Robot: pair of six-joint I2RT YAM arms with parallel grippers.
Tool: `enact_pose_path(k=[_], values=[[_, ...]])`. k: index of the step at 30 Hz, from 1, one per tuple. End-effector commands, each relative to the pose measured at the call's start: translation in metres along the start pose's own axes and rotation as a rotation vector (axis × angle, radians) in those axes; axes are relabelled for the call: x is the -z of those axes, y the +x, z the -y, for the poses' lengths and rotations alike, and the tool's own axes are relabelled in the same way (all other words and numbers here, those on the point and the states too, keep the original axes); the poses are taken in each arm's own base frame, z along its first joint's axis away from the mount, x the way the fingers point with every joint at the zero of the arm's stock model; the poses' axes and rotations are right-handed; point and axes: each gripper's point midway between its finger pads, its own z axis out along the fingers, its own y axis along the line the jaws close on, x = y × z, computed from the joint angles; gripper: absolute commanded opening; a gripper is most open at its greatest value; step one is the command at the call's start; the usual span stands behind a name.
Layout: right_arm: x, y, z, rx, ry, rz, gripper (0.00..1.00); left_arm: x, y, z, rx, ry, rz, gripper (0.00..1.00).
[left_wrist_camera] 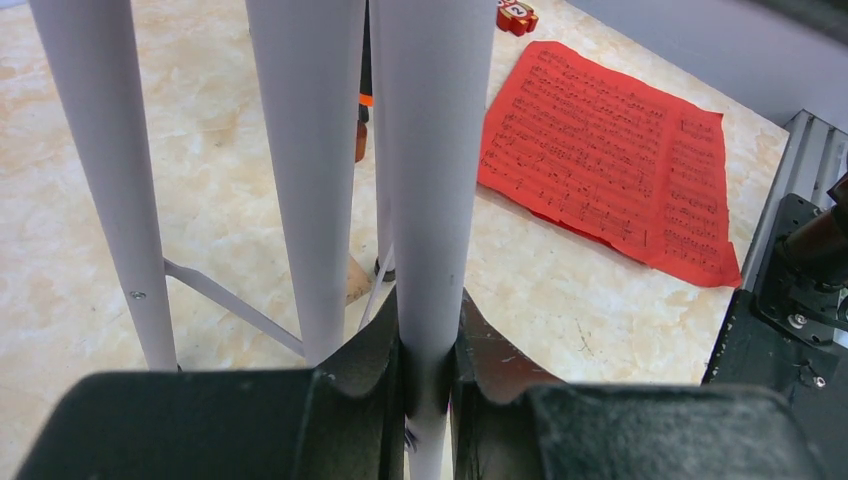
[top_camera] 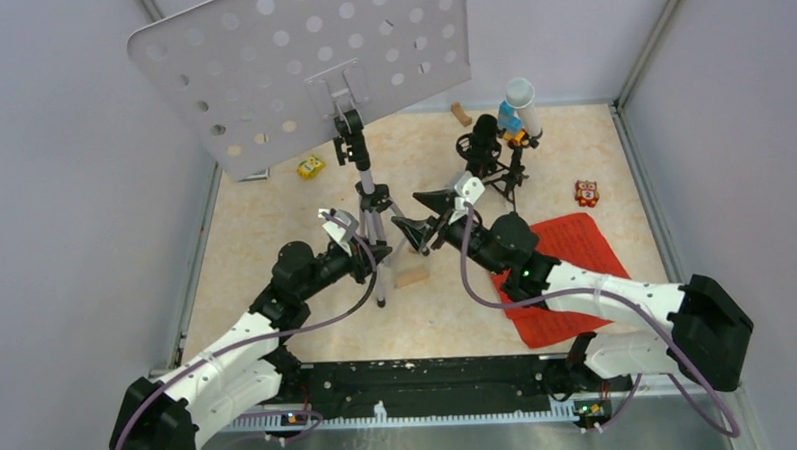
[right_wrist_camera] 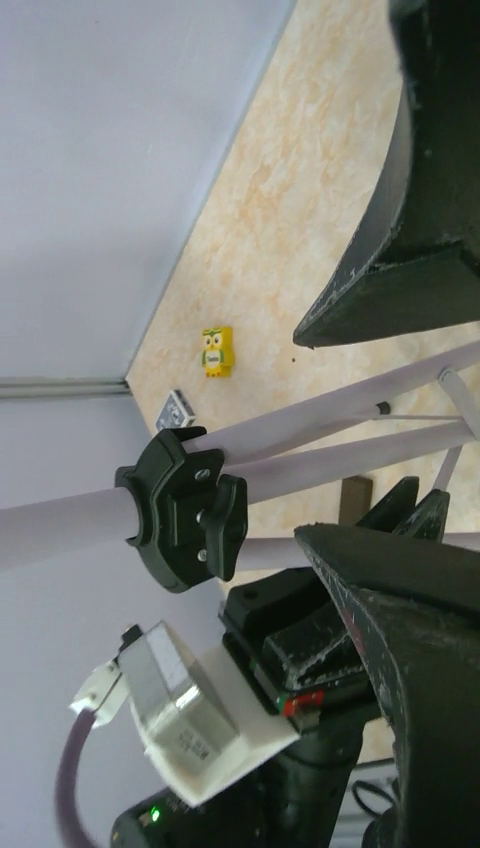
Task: Pack up the instrument practice props
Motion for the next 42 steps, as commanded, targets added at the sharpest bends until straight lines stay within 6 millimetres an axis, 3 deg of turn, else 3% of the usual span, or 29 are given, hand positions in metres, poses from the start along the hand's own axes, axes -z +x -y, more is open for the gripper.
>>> enact_pose_path(k=[1, 6, 15, 20, 23, 28, 37, 40, 42], values=[[0.009, -0.028, -0.008, -0.061, -0.022, 0.086, 0.70, -0.001, 0.011, -0.002, 0.084, -0.019, -0.026, 0.00], [-0.002, -0.038, -0.020, -0.141, -0.062, 0.135, 0.81, -0.003, 0.015, -0.001, 0.086, -0.005, -0.035, 0.00], [-0.039, -0.028, -0.029, -0.108, -0.073, 0.142, 0.83, -0.006, 0.018, 0.002, 0.067, 0.018, -0.056, 0.00], [-0.046, -0.030, -0.038, -0.073, -0.088, 0.158, 0.84, -0.008, 0.023, 0.002, 0.068, 0.025, -0.075, 0.02], [-0.051, -0.021, -0.033, -0.053, -0.050, 0.138, 0.84, -0.009, 0.027, 0.004, 0.072, 0.038, -0.091, 0.06], [-0.061, 0.006, -0.010, 0.010, 0.071, 0.111, 0.84, -0.006, 0.033, 0.001, 0.091, 0.018, -0.105, 0.28], [-0.070, 0.036, -0.007, 0.032, 0.087, 0.096, 0.81, 0.005, 0.035, -0.011, 0.119, -0.087, -0.111, 0.76], [-0.069, 0.036, -0.002, 0.037, 0.109, 0.097, 0.68, 0.012, 0.029, -0.020, 0.116, -0.152, -0.061, 0.87], [-0.068, 0.033, 0.000, 0.048, 0.123, 0.099, 0.40, 0.016, 0.022, -0.026, 0.109, -0.191, -0.023, 0.94]])
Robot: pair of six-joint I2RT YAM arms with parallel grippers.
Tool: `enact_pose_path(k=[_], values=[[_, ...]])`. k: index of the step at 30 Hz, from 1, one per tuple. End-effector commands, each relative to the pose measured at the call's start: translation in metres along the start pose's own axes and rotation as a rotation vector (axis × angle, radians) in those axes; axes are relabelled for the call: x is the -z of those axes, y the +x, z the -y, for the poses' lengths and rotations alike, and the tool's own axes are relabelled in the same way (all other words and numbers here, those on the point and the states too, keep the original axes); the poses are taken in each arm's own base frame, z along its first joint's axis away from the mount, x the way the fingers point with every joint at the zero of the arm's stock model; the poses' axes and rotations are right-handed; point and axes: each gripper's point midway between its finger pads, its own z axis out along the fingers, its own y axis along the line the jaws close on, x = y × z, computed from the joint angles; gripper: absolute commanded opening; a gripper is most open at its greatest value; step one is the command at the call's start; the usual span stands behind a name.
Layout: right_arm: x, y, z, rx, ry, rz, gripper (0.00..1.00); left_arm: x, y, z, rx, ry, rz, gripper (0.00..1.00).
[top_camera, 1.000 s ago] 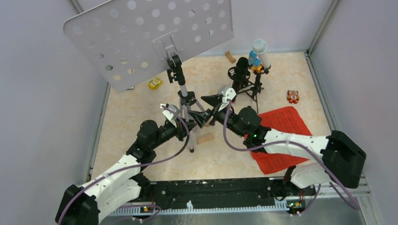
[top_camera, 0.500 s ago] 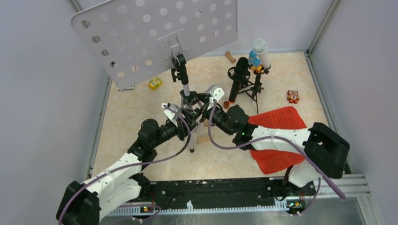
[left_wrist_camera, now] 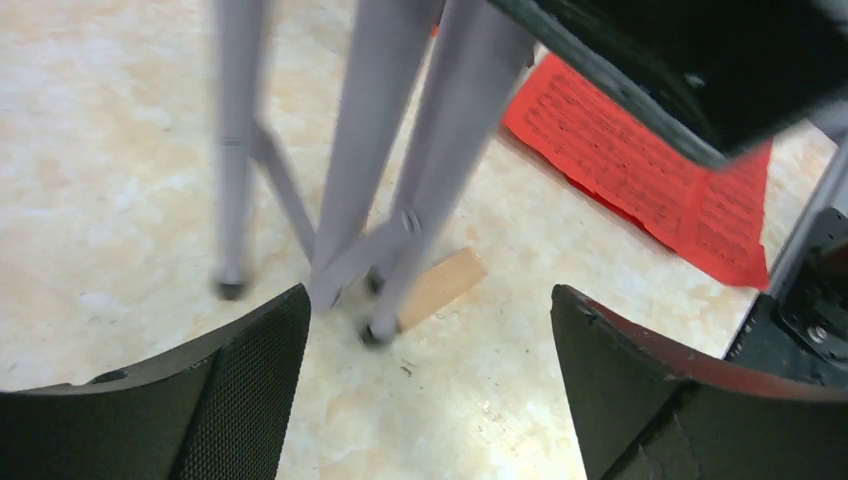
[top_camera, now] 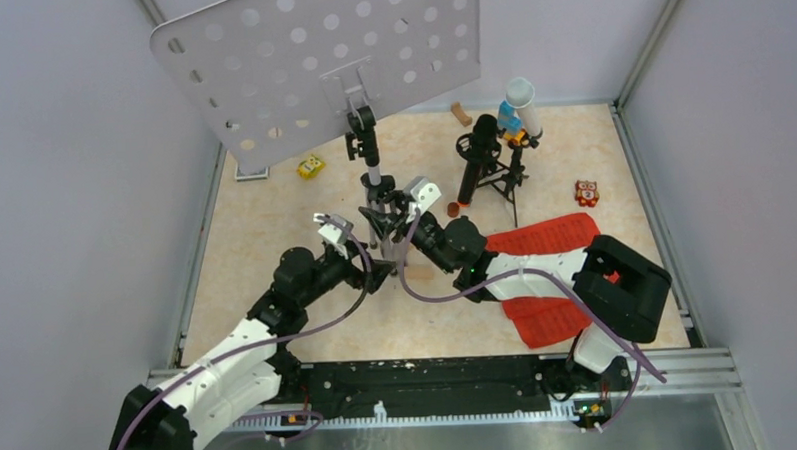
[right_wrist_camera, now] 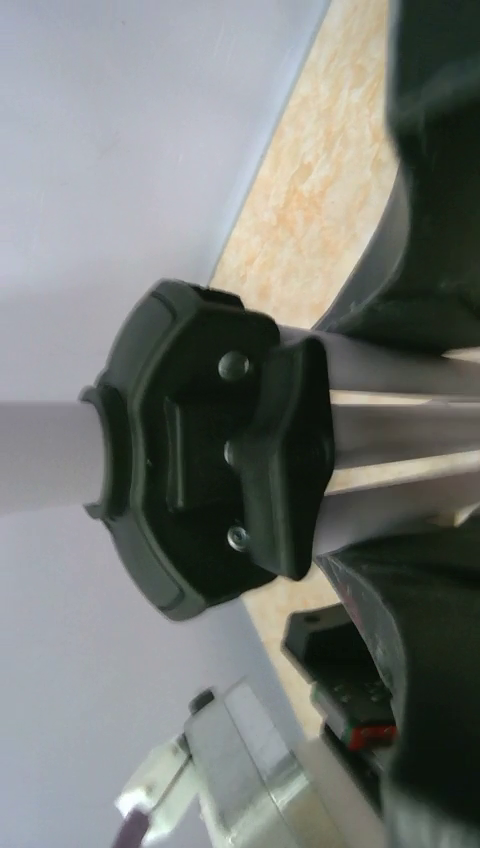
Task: Pack up the instrument practice props
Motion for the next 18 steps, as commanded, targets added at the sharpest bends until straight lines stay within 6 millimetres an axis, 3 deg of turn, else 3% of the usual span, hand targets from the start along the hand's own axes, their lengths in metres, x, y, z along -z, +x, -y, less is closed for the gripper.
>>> enact_pose_path(k=[1, 4, 8, 13, 18], values=[[-0.005, -0.005, 0.007, 0.025, 0.049, 0.009, 0.30, 0.010, -0.017, -0.015, 0.007, -0.112, 0.099, 0.98], [-0.004, -0.019, 0.007, 0.025, 0.045, 0.037, 0.02, 0.014, -0.031, -0.017, -0.033, -0.126, 0.153, 0.99], [-0.003, -0.037, -0.001, 0.006, 0.004, 0.064, 0.00, 0.010, -0.050, -0.011, -0.115, -0.094, 0.200, 0.99], [-0.003, -0.043, -0.015, -0.003, -0.070, 0.039, 0.00, -0.007, -0.059, -0.006, -0.182, -0.039, 0.195, 0.99], [-0.003, -0.059, -0.027, -0.060, -0.130, 0.032, 0.00, -0.016, -0.071, -0.026, -0.223, -0.135, 0.239, 0.99]])
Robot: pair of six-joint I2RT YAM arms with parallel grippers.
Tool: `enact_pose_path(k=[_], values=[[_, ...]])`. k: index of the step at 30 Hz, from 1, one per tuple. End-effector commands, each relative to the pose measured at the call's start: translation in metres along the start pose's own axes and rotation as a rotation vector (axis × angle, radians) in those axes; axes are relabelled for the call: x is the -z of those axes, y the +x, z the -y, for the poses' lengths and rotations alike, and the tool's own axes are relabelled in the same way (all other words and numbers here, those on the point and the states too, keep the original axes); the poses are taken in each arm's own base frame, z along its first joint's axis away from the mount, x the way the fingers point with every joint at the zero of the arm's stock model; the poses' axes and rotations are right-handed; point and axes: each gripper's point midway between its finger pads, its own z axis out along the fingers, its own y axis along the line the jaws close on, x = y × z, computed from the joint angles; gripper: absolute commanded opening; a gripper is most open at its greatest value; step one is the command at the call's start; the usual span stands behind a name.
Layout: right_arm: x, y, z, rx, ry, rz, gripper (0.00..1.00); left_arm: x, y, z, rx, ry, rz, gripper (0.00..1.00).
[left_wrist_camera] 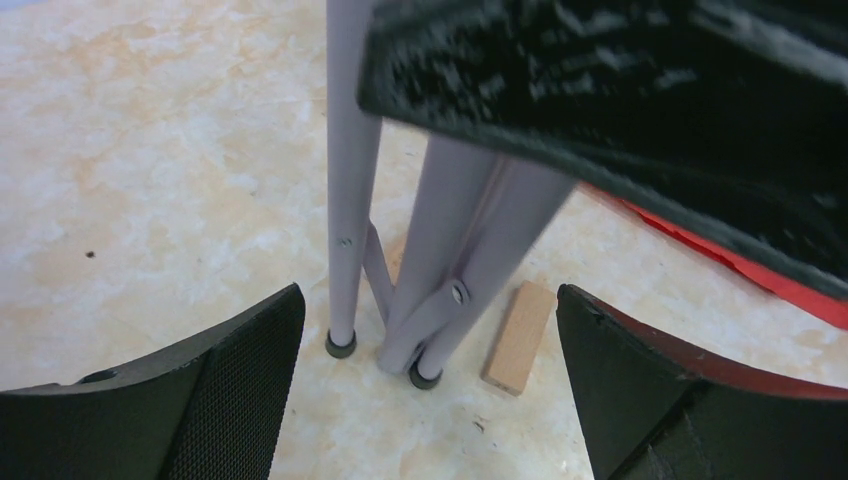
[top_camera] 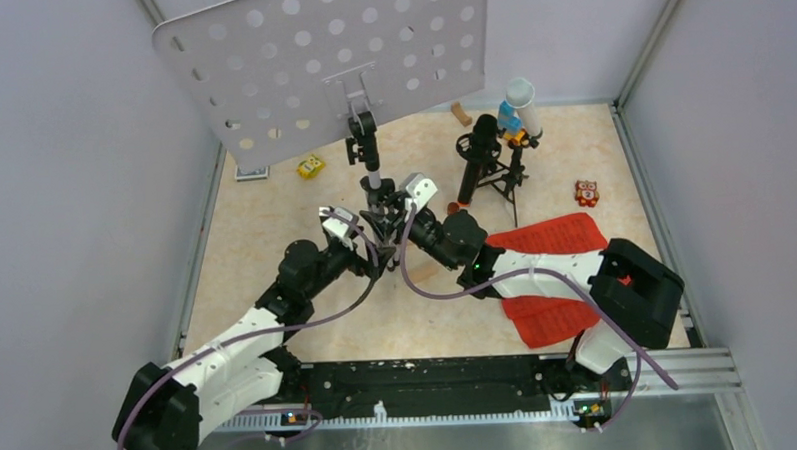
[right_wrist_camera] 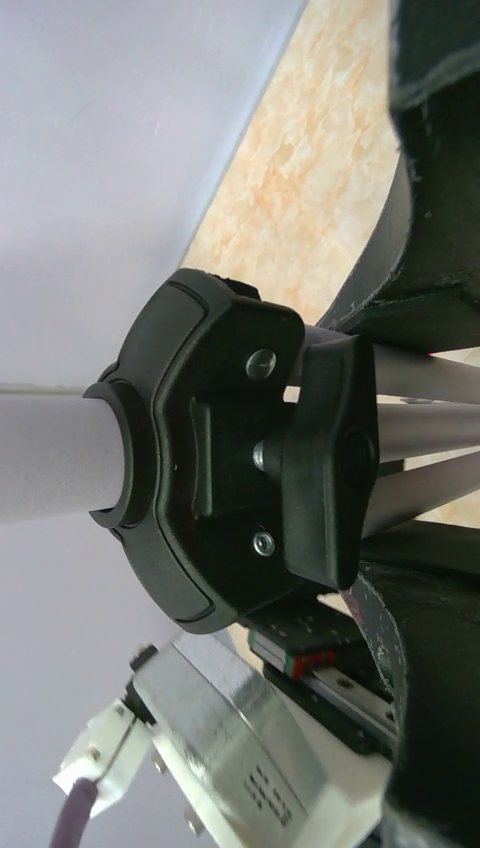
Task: Pack up the instrument practice props
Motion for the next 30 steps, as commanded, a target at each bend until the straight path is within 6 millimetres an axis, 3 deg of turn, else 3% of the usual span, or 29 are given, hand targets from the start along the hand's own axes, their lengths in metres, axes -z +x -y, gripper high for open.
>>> enact_pose_path(k=[1, 4, 7, 10, 18, 24, 26, 30], values=[[-0.003, -0.063, -0.023, -0.091, -0.103, 0.100, 0.00, -0.012, -0.049, -0.014, -0.098, -0.073, 0.171, 0.99], [-0.004, -0.075, -0.032, -0.146, -0.142, 0.092, 0.00, -0.018, -0.050, -0.022, -0.120, -0.109, 0.181, 0.99], [-0.006, -0.090, -0.040, -0.233, -0.172, 0.097, 0.00, -0.028, -0.045, -0.011, -0.125, -0.040, 0.163, 0.99], [-0.011, -0.104, -0.046, -0.322, -0.183, 0.088, 0.00, -0.033, -0.029, 0.001, -0.113, 0.014, 0.121, 0.91], [-0.037, -0.131, -0.070, -0.421, -0.263, 0.005, 0.00, -0.017, -0.006, 0.034, 0.022, 0.102, 0.067, 0.47], [-0.061, -0.120, -0.076, -0.396, -0.266, -0.063, 0.00, 0.003, 0.005, 0.036, 0.181, 0.047, -0.007, 0.13], [-0.067, -0.108, -0.078, -0.386, -0.269, -0.096, 0.00, 0.012, 0.006, 0.039, 0.208, 0.060, 0.012, 0.09], [-0.070, -0.073, -0.065, -0.360, -0.179, -0.157, 0.00, 0.021, 0.002, 0.036, 0.264, 0.020, -0.011, 0.04]])
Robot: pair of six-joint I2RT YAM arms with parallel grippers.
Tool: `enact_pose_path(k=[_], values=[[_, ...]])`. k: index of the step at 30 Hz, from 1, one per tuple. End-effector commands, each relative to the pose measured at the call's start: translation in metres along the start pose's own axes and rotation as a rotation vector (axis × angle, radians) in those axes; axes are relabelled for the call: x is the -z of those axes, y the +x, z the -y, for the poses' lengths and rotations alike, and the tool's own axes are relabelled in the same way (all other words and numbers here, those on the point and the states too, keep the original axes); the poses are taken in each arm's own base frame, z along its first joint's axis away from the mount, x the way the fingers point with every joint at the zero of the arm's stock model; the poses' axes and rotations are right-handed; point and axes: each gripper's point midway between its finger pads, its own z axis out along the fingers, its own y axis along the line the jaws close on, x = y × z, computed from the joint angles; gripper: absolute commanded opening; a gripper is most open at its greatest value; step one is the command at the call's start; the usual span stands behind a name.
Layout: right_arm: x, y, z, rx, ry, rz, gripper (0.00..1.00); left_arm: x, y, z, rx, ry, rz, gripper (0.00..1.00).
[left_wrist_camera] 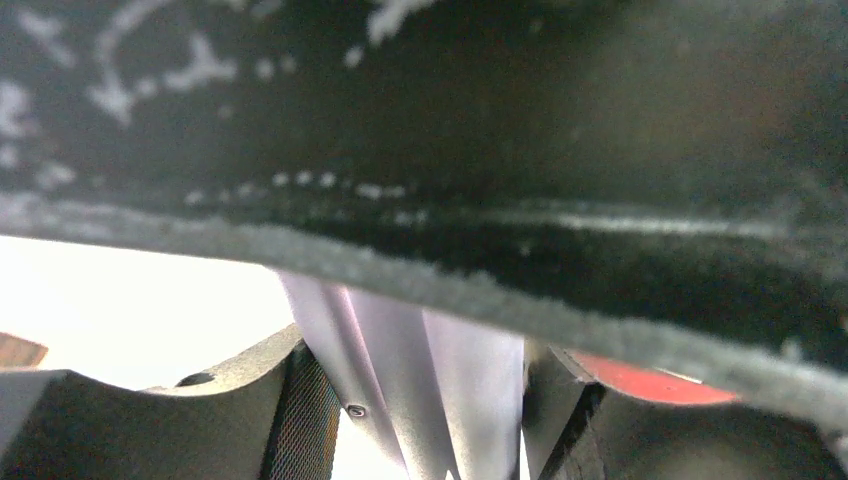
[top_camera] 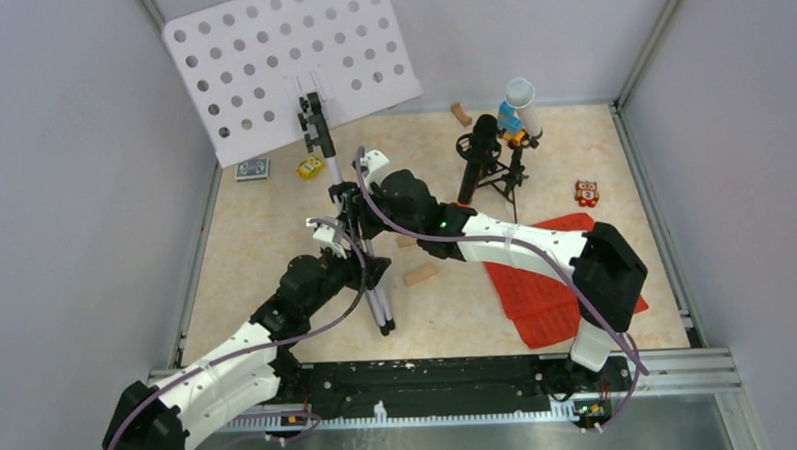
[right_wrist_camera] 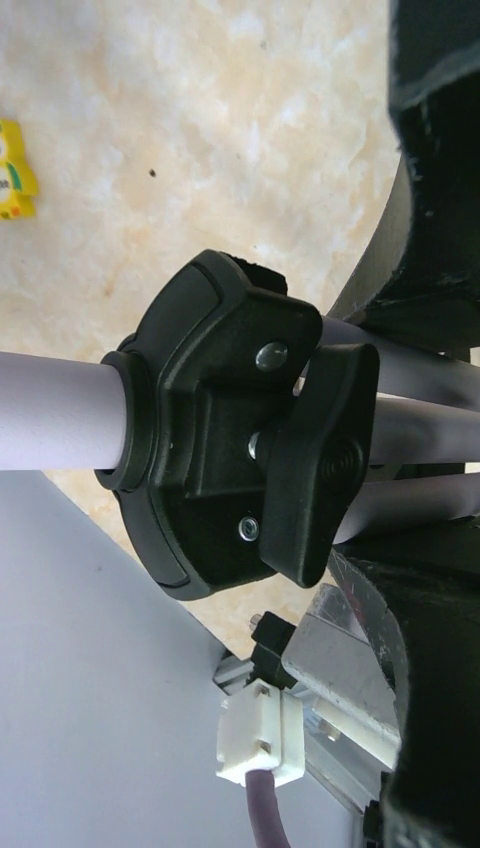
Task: Pack up the instrument practice props
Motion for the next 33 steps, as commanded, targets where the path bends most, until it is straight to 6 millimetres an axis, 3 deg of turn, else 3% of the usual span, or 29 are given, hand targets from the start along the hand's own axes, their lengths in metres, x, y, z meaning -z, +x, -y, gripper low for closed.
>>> enact_pose_path(k=[1, 7, 12, 16, 21, 29, 33], values=[[0.012, -0.096, -0.048, 0.057, -0.125, 0.309, 0.00, 0.010, -0.009, 0.019, -0.034, 0.057, 0.003, 0.03], [-0.007, -0.056, -0.020, 0.017, -0.050, 0.262, 0.00, 0.013, 0.024, 0.003, 0.083, -0.030, -0.118, 0.00], [-0.022, -0.037, 0.004, -0.027, 0.003, 0.218, 0.00, 0.014, 0.051, -0.005, 0.181, -0.083, -0.213, 0.00], [-0.036, -0.024, 0.023, -0.027, 0.060, 0.173, 0.00, 0.018, 0.056, -0.013, 0.214, -0.136, -0.228, 0.01], [-0.054, 0.002, 0.053, -0.075, 0.131, 0.114, 0.00, 0.026, 0.061, -0.033, 0.247, -0.269, -0.239, 0.10], [-0.078, 0.023, 0.083, -0.140, 0.164, 0.091, 0.00, 0.036, 0.059, -0.055, 0.245, -0.401, -0.209, 0.10], [-0.090, 0.031, 0.092, -0.132, 0.167, 0.068, 0.00, 0.037, 0.050, -0.059, 0.232, -0.434, -0.188, 0.23]])
